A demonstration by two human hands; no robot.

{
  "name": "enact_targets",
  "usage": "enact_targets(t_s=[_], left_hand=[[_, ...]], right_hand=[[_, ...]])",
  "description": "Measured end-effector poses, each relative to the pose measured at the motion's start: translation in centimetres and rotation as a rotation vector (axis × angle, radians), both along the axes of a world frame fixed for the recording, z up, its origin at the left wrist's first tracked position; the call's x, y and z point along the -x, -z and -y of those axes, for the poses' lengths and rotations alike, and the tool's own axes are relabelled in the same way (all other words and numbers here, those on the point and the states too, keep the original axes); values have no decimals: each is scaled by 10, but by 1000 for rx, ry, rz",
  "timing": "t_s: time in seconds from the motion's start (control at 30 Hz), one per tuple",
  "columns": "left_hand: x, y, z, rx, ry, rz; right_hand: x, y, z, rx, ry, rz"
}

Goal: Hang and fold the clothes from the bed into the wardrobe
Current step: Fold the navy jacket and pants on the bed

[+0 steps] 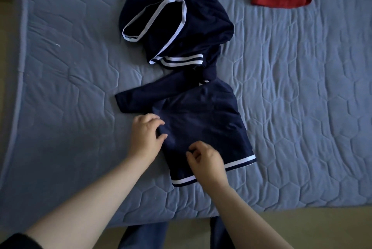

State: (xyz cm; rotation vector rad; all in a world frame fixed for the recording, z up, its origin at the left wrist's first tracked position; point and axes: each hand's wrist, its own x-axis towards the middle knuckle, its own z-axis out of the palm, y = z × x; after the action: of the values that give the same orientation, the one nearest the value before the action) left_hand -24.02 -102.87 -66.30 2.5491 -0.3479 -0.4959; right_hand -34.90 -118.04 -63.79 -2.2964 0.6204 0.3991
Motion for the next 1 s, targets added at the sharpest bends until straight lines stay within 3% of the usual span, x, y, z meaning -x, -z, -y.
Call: enact_targets(t_s=[0.17, 0.3, 0.4, 0.5, 0.67, 0.87, 1.0], left_hand=[[12, -17, 21, 97, -12, -83], [17, -22, 53, 144, 13, -116], [8, -25, 83, 150, 91, -135], [-5, -27, 114, 117, 268, -150], [-29, -20, 165, -42, 564, -60], [-45, -2, 214, -428, 935, 5], [-51, 4, 243, -587, 1168, 147]], right_hand=[[3, -12, 61, 156, 155, 39], [16, -12, 99, 215, 203, -78], [26, -6, 114, 127, 286, -193], [29, 6, 120, -88, 425, -292], [33, 30, 134, -258, 485, -335], [40, 50, 155, -387, 542, -359], [39, 59, 166, -448, 505, -399]])
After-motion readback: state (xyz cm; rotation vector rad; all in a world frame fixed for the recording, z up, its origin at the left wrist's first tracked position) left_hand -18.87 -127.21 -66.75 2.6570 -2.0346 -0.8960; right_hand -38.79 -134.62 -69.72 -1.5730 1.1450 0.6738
